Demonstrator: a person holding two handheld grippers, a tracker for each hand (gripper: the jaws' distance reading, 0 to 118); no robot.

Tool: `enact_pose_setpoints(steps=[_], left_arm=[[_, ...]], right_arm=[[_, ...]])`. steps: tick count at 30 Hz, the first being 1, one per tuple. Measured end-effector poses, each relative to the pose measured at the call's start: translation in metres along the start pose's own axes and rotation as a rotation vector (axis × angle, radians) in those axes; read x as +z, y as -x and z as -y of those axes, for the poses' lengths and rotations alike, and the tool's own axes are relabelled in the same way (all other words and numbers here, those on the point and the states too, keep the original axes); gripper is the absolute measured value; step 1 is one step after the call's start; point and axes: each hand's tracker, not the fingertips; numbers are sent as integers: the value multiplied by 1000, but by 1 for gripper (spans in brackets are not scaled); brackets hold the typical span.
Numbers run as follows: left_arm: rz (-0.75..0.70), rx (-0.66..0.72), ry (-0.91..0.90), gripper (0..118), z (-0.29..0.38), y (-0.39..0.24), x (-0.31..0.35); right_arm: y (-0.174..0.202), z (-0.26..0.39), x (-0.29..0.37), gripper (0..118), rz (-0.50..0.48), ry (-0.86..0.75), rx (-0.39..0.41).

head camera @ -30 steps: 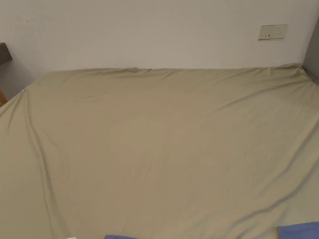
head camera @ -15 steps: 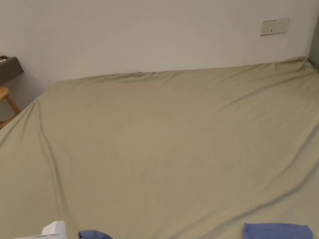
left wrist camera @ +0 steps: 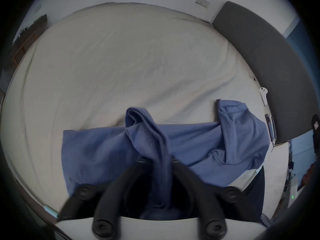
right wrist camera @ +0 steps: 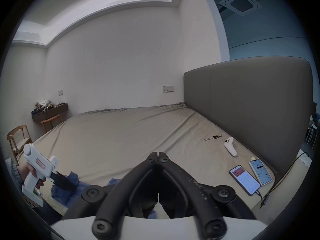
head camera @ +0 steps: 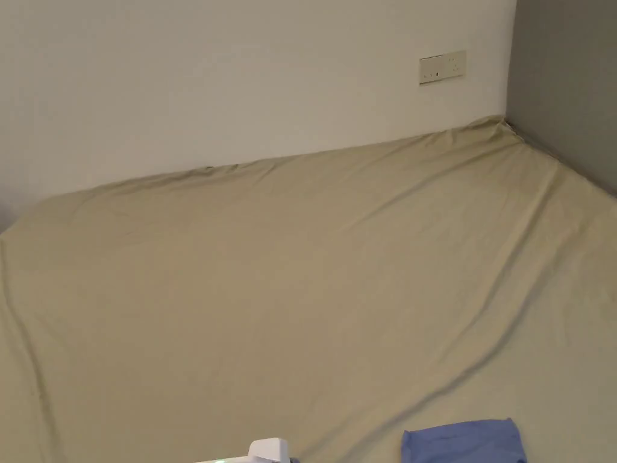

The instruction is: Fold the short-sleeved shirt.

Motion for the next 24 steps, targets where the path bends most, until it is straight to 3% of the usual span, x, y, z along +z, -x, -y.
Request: enact_pose_setpoints(steps=[2, 3, 4, 5, 6, 9, 12, 18, 24], left_arm=[[108, 49, -36, 82, 4, 0, 13], [149, 68, -56, 104, 3, 4, 20], [180, 75, -102, 105, 1, 9, 31], [197, 80, -157, 100, 8, 9, 51], [181, 81, -209, 81, 8, 14, 62], [23, 52, -290, 0, 15, 20, 79], [-140, -11, -214, 0, 23, 14, 59], [57, -73, -98, 0, 48, -24, 15], [136, -176, 1, 0, 57, -84, -12]], right_arm=[[-5, 1, 4, 2, 12, -1, -6], [-7, 2, 4, 2, 14, 1, -14], [-9, 3, 4, 2, 14, 4, -22], [-9, 4, 4, 2, 15, 8, -27], [-9, 5, 4, 2, 14, 12, -32], [-7, 8, 2, 2, 4, 17, -49], [-3, 11, 0, 2, -11, 24, -53], [-1, 11, 2, 2, -26, 31, -44], [-10, 10, 6, 2, 1, 35, -58]])
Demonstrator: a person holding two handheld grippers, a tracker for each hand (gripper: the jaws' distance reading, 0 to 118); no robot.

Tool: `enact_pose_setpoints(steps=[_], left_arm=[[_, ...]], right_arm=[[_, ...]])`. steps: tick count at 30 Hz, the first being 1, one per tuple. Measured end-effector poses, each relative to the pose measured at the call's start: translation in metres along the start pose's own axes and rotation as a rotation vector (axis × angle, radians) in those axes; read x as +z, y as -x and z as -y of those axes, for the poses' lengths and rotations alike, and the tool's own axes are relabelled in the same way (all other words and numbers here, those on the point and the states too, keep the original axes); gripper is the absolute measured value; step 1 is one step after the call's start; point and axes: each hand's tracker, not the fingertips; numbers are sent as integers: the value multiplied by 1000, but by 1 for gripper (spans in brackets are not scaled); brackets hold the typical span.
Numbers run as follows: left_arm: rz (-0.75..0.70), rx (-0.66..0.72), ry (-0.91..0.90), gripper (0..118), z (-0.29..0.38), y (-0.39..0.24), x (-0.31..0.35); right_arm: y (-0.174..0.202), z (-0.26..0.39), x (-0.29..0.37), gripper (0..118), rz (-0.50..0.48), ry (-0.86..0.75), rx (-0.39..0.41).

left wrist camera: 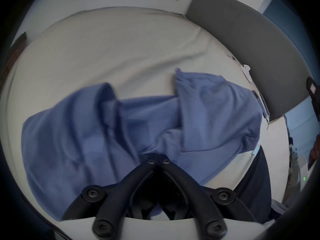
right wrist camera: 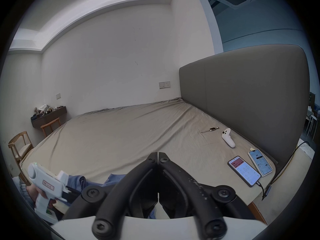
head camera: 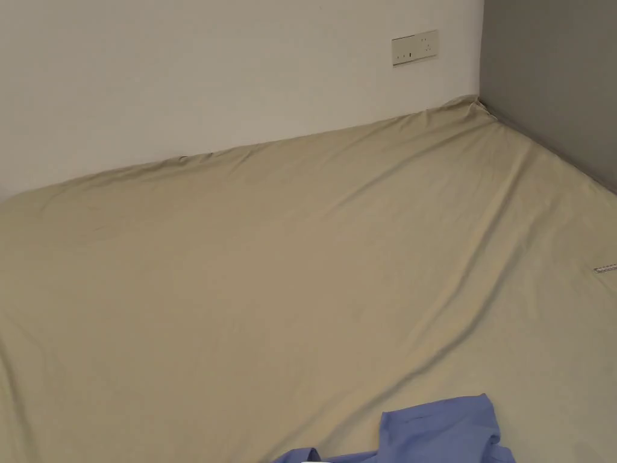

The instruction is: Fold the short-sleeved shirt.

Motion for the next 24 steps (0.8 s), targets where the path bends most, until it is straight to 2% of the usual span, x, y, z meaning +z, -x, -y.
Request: enact_pose_setpoints(steps=[2, 7, 10, 12, 16, 17, 19, 20, 21, 23, 24], left_arm=[[-16, -29, -17, 0, -5, -1, 2], [190, 109, -125, 0, -15, 36, 47], [295, 235, -215, 0, -14, 87, 80], [316, 355, -272, 0, -8, 131, 97], [273, 545, -345, 4, 19, 208, 115], [291, 587, -341, 13, 30, 227, 114], [318, 658, -317, 77, 42, 255, 112], [323, 690, -295, 106, 46, 240, 116], [325, 699, -277, 118, 47, 221, 119], [317, 734, -257, 114, 58, 225, 112], [376, 751, -263, 114, 49, 209, 112]], right_arm=[[-2, -1, 2, 2, 8, -1, -1], [-4, -3, 0, 2, 19, -3, -7], [-1, -4, -3, 2, 16, -1, -8], [3, -4, -4, 2, 12, 1, -4], [11, -3, -6, 2, 0, 9, 11], [13, -3, -7, 2, -3, 13, 14], [16, -3, -8, 2, -11, 21, 17], [19, -3, -9, 2, -14, 25, 23], [20, -3, -9, 2, -14, 27, 28], [24, -4, -9, 2, -18, 30, 42], [25, -5, -9, 2, -22, 30, 47]])
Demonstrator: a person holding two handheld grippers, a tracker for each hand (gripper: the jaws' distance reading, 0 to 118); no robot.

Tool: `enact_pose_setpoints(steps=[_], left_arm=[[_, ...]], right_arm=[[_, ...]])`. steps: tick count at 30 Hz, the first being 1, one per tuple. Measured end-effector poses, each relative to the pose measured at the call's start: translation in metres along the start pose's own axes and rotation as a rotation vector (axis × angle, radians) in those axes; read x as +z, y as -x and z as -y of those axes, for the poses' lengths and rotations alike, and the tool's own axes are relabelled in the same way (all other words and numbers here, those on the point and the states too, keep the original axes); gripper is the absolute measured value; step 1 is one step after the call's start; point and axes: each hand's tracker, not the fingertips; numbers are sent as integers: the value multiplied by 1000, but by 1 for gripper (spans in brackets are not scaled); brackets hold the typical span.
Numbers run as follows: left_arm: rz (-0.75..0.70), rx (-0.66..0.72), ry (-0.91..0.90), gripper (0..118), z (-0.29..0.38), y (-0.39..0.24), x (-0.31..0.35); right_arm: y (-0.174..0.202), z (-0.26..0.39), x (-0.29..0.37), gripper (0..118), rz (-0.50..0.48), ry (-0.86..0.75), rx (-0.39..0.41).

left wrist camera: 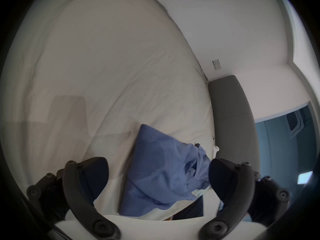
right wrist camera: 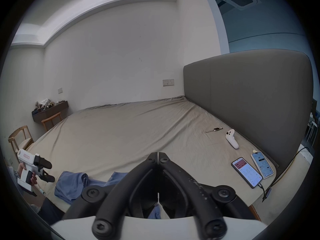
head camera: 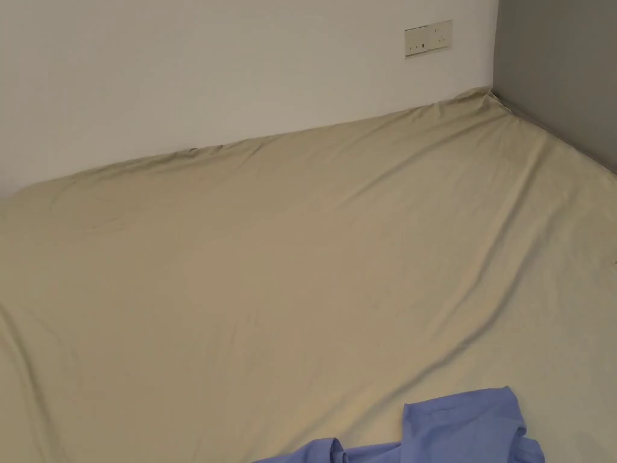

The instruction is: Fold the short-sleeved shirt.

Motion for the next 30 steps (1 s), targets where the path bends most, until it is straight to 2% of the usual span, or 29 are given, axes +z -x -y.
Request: enact_pose_setpoints(steps=[4, 6, 7, 8, 9, 10, 11, 12, 13, 16, 17, 19, 23, 25, 30], left_arm=[[71, 150, 83, 111, 34, -12, -29], [188, 123, 57, 108, 18, 1, -25], [199, 144, 81, 99, 21, -2, -28], [157, 165, 97, 77, 27, -4, -33], [93, 173, 116, 20, 16, -5, -41], [-11, 169, 128, 11, 22, -5, -47], [-25, 175, 126, 11, 25, -1, -45], [98, 196, 98, 11, 24, -3, -37], [110, 219, 96, 11, 25, 17, -32], [-17, 143, 30, 8, 25, 8, -3], [-20, 153, 19, 8, -7, 11, -1], [-21, 170, -24, 8, -17, 14, 22], [-202, 104, -145, 8, -35, 18, 71], [-275, 57, -149, 8, -43, 32, 82], [-214, -196, -105, 8, -18, -50, 77]], right_arm=[[3, -5, 2, 2, 1, -10, 7], [4, -7, 3, 2, 4, -16, 12], [4, -8, 3, 2, 5, -18, 13], [4, -9, 3, 2, 4, -20, 14], [5, -9, 3, 2, 2, -23, 16], [5, -9, 3, 2, 2, -23, 19], [6, -9, 3, 2, 3, -23, 24], [7, -9, 4, 2, 3, -23, 27], [7, -9, 5, 2, 2, -25, 30], [7, -11, 5, 2, 4, -28, 37], [7, -12, 5, 2, 7, -30, 36], [5, -14, 7, 2, 11, -39, 29], [3, -15, 8, 2, 8, -55, 17], [2, -14, 7, 2, -1, -58, 12], [4, -10, 4, 2, -32, -58, -15]])
